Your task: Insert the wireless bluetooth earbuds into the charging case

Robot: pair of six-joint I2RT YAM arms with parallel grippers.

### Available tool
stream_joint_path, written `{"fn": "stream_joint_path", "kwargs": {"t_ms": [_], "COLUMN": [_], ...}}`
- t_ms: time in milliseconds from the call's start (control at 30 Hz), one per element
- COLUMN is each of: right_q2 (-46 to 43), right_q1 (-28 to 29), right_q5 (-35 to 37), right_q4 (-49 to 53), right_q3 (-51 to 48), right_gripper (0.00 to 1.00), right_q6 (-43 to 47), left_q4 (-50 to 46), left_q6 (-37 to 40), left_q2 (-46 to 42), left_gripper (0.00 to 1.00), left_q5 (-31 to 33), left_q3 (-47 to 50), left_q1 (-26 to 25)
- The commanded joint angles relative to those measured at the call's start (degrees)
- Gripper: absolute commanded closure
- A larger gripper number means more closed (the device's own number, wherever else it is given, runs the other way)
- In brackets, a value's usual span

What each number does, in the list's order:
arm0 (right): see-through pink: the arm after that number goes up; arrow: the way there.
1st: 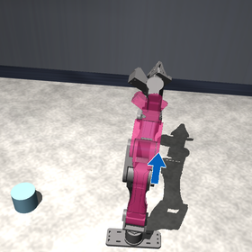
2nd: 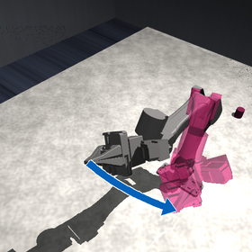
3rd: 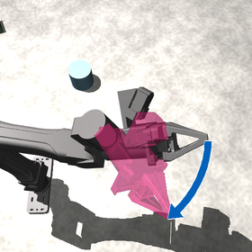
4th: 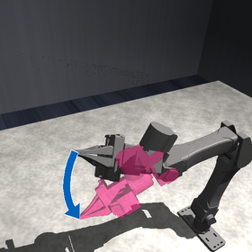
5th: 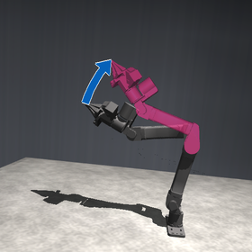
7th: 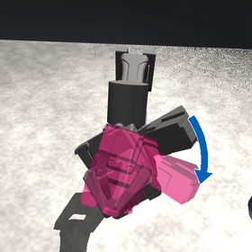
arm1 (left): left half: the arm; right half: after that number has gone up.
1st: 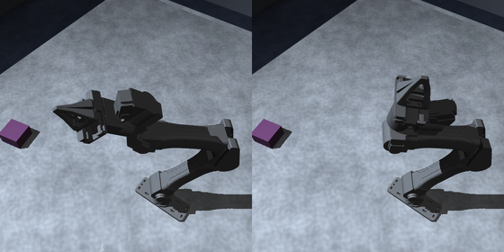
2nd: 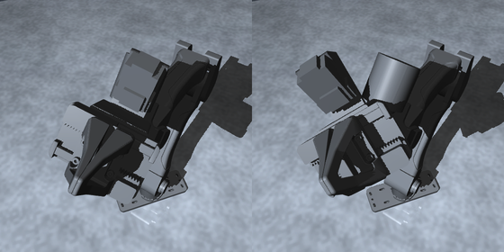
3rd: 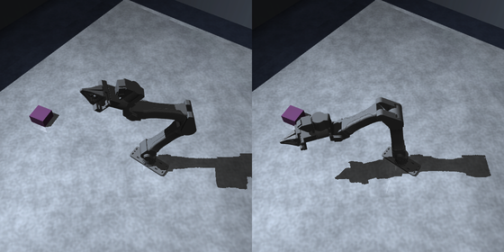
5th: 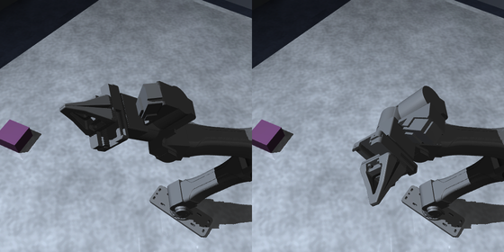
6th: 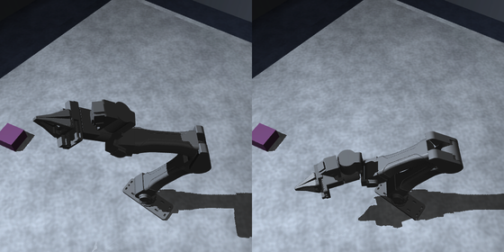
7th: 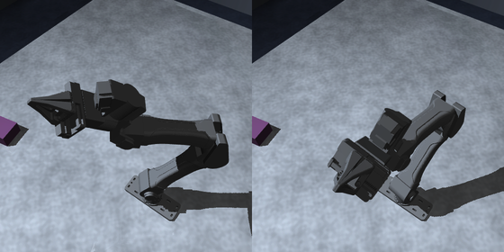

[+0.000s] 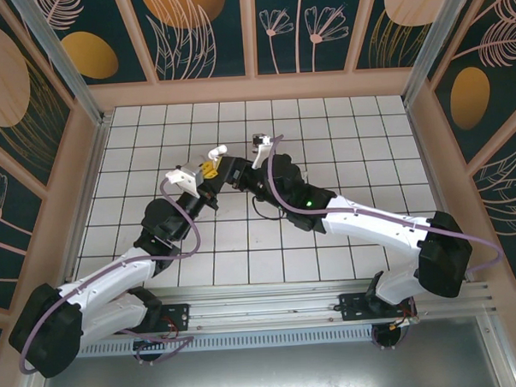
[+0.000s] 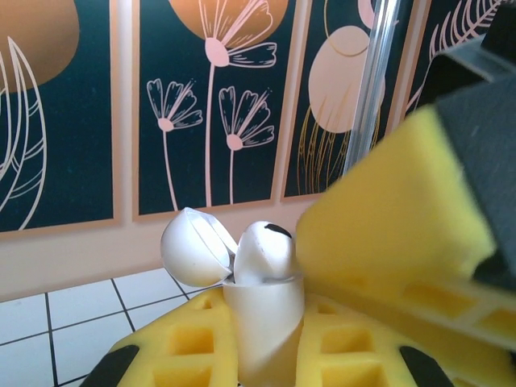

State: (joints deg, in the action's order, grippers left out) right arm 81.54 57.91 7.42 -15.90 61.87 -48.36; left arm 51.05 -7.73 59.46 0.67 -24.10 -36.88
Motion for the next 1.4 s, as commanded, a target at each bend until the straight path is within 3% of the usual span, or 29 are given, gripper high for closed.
{"fn": "stream_joint_path", "kwargs": {"t_ms": [0, 1033, 1367], "right_q2": [0.5, -10.9, -11.3], "right_q1": [0.5, -3.8, -6.9], "right_q5": [-0.3, -6.3, -19.5], "right_q4": [5.9, 18.3, 24.6], "right_q3": [2.2, 5.7, 11.6], "right_gripper": [0.62, 0.62, 0.62], "right_q6": [1.6, 12.1, 20.6], "left_q4": [5.7, 1.1, -3.8], "left_q6": [0.6, 1.3, 3.0], "left_q2": [-1.8, -5.0, -5.6], "left_gripper": [1.00, 1.00, 1.00], "left_q5": [-1.1, -8.5, -18.0], "left_q3": [-0.8, 0.1, -2.3], "left_q1": [-0.3, -0.3, -0.1]}}
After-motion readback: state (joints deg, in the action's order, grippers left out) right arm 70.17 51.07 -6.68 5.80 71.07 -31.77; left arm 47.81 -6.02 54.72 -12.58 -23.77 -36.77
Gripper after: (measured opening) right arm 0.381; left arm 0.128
